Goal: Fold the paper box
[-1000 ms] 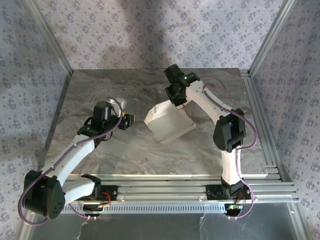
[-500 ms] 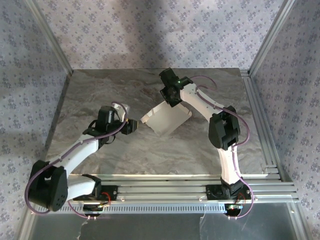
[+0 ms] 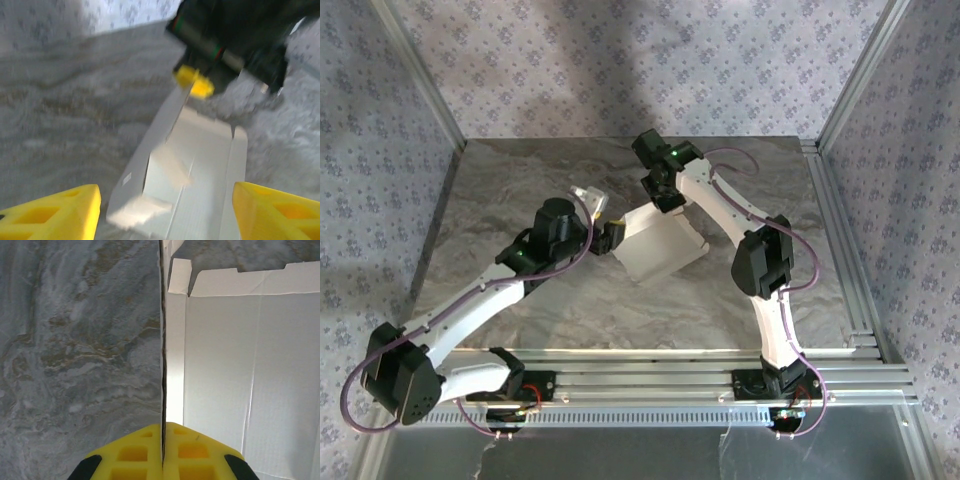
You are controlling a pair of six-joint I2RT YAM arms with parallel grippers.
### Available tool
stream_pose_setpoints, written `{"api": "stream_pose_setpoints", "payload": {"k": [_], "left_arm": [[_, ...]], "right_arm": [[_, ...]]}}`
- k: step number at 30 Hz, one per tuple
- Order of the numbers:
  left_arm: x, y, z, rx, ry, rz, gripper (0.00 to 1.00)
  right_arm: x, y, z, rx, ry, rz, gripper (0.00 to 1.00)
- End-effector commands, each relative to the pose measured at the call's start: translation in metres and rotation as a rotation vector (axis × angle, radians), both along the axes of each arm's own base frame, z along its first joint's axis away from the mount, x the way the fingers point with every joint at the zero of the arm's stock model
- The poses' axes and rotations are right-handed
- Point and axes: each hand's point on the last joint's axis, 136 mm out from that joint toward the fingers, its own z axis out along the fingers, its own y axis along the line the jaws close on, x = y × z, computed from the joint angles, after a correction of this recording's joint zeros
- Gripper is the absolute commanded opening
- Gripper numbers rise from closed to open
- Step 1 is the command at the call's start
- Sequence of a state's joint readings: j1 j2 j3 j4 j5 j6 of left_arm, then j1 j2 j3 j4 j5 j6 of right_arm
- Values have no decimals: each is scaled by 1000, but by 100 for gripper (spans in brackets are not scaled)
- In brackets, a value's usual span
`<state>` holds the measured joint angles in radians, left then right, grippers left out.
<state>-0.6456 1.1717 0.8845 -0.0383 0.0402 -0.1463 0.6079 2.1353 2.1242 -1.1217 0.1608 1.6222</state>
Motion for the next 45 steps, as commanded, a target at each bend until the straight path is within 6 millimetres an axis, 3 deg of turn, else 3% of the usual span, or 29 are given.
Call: {"api": "stream_pose_setpoints", "payload": {"k": [1, 7, 18, 22, 27, 29, 37, 45], "left_arm": [[9, -7, 3, 93, -26, -1, 70], [5, -40, -22, 265, -61, -155, 69], [29, -56, -38, 423, -123, -183, 61], [24, -63, -49, 433, -101, -232, 46], [22, -60, -60, 457, -70, -235, 11], [20, -60, -60, 454, -68, -235, 0], [11, -42, -67, 406, 16, -222, 0], [6, -17, -83, 412, 61, -206, 0]], "right_arm": [[-31, -12, -9, -42, 146, -69, 0], [-45, -12, -3, -25, 186, -76, 0], [-62, -9, 2, 18, 235, -56, 0], [-62, -8, 5, 36, 230, -47, 0], [-57, -5, 7, 65, 217, -14, 0], [-55, -2, 8, 83, 216, 12, 11], [-20, 4, 38, 183, -17, 207, 54], [3, 21, 19, 367, -50, 370, 55]]}}
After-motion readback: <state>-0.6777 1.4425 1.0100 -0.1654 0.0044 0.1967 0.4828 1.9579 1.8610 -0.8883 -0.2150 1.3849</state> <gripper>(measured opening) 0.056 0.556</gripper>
